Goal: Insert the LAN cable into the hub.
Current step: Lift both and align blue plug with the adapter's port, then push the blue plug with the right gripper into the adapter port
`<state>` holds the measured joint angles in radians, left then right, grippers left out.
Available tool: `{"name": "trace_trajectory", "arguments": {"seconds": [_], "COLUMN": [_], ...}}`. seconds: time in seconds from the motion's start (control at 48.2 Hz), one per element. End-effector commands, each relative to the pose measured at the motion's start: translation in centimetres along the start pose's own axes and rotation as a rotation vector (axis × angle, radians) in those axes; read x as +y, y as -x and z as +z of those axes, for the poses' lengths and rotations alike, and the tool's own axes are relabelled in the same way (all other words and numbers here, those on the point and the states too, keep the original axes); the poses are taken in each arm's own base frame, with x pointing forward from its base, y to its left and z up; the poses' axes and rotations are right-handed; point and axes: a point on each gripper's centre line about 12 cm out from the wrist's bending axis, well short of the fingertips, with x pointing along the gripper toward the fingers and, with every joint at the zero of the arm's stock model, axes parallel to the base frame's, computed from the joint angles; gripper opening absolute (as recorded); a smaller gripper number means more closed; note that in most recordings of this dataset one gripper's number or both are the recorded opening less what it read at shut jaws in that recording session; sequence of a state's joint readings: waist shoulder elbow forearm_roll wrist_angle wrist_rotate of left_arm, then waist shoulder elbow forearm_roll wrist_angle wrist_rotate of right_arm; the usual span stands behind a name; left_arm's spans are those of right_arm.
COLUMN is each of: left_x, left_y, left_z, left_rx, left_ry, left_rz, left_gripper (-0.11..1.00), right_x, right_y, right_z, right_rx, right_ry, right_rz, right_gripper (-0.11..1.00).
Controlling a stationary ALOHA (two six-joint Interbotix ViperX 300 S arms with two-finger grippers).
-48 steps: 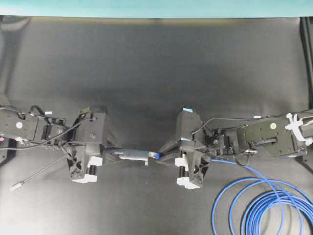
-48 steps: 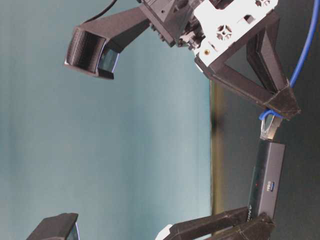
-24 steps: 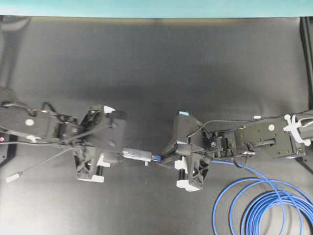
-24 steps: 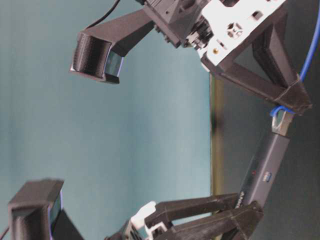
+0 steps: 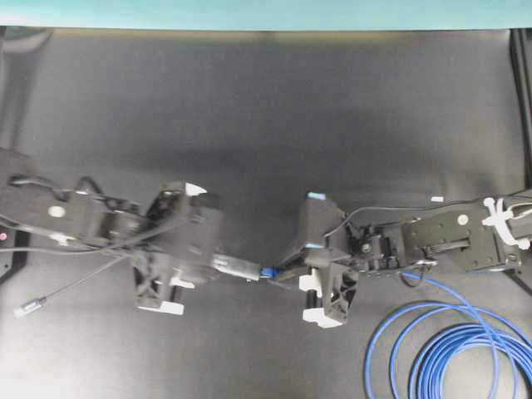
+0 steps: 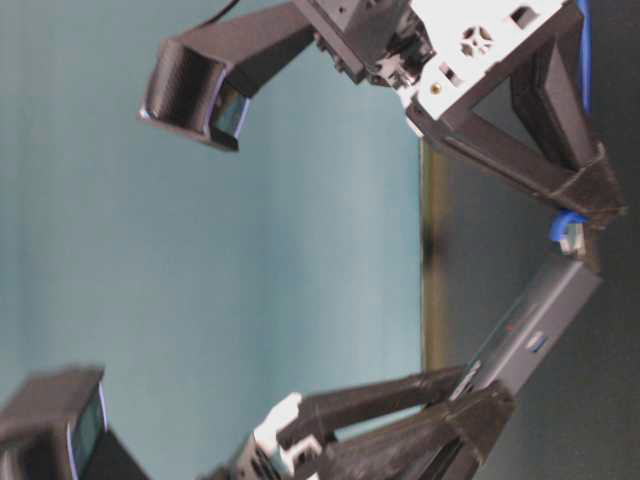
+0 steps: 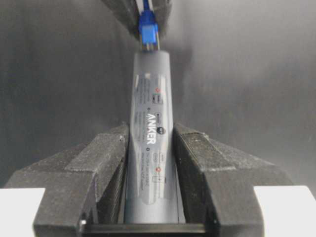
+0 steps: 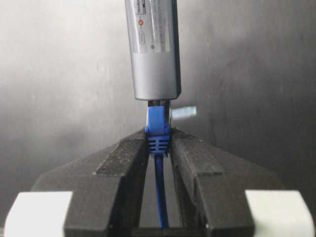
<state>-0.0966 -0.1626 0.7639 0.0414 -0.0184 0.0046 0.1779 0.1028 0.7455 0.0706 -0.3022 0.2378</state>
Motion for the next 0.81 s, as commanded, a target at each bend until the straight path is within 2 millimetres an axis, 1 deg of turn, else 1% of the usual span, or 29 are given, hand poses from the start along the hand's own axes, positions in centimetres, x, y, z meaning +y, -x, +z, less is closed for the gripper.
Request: {"name": "trace_trajectory", "arguments": {"seconds": [0.0, 0.124, 0.207, 0.311, 0.415, 0.622, 0.788], "left_x": [0.4, 0.4, 0.4, 0.4, 0.4, 0.5, 0.6], "left_y": [1.3, 2.7, 3.0, 2.8, 2.4, 1.7, 0.7], "left_z": [0.2, -0.9, -0.8, -0.6, -0.4, 0.6, 1.2], "left_rx": [-0.087, -0.119, -0.132, -0.141, -0.139, -0.130, -0.020], "left_ry": [0.035, 0.074, 0.080, 0.080, 0.076, 0.069, 0.057], "left_rz": [0.011, 0.009, 0.008, 0.008, 0.007, 0.010, 0.014], "left_gripper": [0.29, 0.29, 0.29, 0.29, 0.29, 0.29, 0.29], "right_x": [0.3, 0.4, 0.5, 0.6, 0.7, 0.6, 0.5], "right_y": [0.6, 0.9, 1.1, 1.2, 1.3, 0.9, 0.6], "right_z": [1.7, 1.8, 2.3, 2.9, 3.0, 2.4, 1.9], "right_rx": [-0.086, -0.125, -0.172, -0.227, -0.236, -0.164, -0.091], "right_ry": [0.000, 0.003, 0.001, 0.004, 0.001, 0.001, 0.004], "right_rz": [0.018, 0.030, 0.039, 0.053, 0.055, 0.039, 0.023], "right_gripper": [0.12, 0.12, 0.12, 0.12, 0.12, 0.12, 0.12]}}
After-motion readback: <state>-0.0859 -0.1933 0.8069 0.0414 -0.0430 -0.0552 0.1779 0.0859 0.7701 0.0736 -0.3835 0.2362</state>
